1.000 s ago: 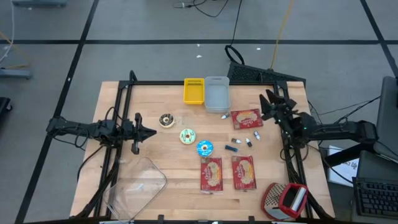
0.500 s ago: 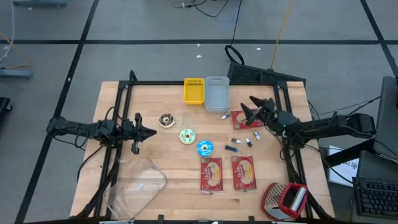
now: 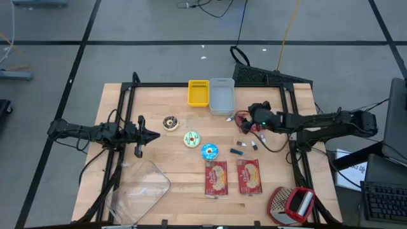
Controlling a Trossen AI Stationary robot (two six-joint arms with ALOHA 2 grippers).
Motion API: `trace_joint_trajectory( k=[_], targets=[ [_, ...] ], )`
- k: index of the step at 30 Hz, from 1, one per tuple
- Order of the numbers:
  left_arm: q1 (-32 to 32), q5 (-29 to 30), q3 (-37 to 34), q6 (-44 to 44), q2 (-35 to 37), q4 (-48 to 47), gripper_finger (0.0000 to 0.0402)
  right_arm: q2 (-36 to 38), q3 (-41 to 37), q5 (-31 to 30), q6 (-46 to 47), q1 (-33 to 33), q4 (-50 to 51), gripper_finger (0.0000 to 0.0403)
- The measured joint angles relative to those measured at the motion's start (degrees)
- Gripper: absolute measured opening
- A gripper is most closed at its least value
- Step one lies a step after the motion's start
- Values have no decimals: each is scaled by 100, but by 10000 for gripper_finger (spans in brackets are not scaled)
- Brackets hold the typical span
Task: Pick & Place Food Item
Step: Put the top right red popcorn bag into the transparent bin
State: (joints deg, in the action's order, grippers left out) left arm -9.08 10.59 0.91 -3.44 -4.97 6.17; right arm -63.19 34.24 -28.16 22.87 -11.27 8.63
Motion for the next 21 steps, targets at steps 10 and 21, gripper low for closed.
trace_joint_trajectory(
  k=[10,21],
  targets=[
    [-2,0,0,0,-2,-2,24,-1062,354,1350,336,-328,1028,313],
    [-2,0,0,0,-2,0,24,-2055,354,1348,-162,-460,338,313]
  ],
)
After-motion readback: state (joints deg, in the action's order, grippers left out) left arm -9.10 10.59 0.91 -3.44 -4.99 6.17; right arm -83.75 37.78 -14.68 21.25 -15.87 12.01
